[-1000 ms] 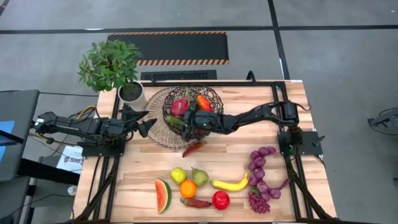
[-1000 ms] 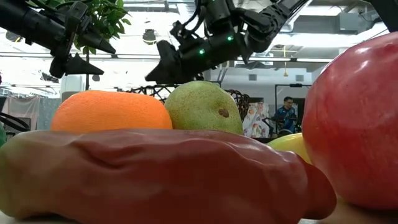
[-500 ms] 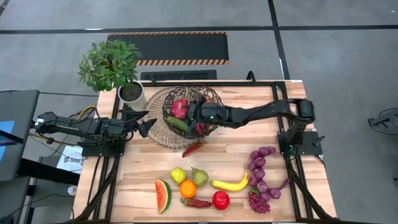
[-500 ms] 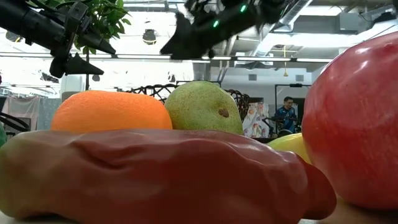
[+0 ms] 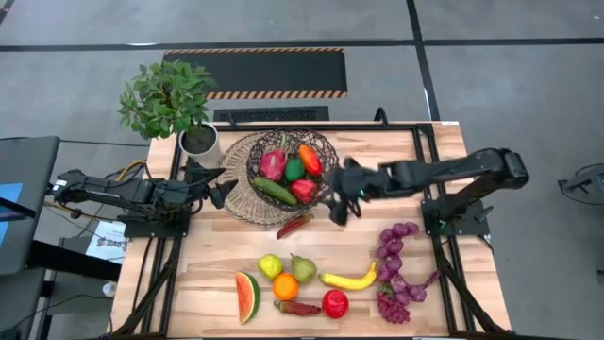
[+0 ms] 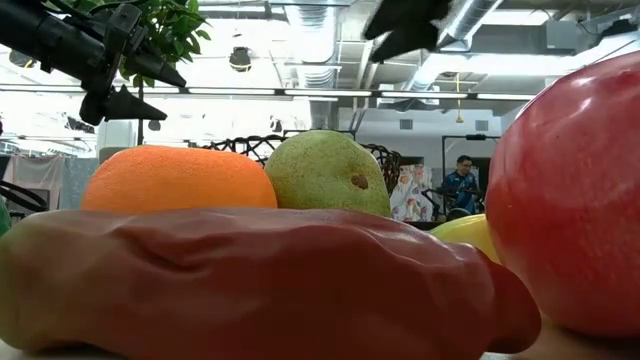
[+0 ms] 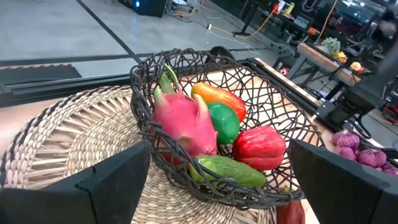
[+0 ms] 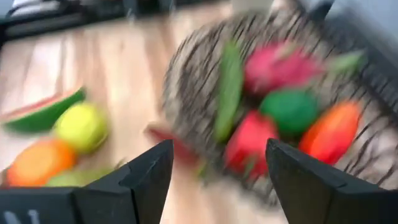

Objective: Build produce basket
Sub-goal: Put the banana into the wire basket

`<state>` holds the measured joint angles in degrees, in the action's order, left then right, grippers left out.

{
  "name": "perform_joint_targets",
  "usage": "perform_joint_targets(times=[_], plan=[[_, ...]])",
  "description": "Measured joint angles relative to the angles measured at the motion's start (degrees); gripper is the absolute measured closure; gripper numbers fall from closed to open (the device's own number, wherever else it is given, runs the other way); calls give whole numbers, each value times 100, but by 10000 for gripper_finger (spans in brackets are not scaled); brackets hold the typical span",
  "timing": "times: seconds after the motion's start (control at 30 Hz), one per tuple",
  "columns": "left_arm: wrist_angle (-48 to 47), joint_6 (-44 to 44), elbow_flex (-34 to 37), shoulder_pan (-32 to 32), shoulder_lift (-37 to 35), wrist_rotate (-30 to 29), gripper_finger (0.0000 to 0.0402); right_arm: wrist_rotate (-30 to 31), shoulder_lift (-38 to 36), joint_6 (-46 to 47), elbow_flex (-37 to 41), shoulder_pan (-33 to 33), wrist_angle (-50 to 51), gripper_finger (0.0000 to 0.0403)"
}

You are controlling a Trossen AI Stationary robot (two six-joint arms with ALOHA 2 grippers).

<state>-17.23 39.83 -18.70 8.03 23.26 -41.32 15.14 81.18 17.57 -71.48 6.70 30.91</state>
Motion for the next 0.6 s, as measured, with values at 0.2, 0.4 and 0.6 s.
perform_joint_targets(times=[0.2,0.4,0.6], plan=[[8,2,0,0,-1,-6,34,423,-168,1698,571,1054,647,127],[9,5,0,0,-1,-7,34,749,-60,3598,864,1940,1342,127],[9,77,3,0,1,-5,34,798,21,4913,935,2448,2189,127]])
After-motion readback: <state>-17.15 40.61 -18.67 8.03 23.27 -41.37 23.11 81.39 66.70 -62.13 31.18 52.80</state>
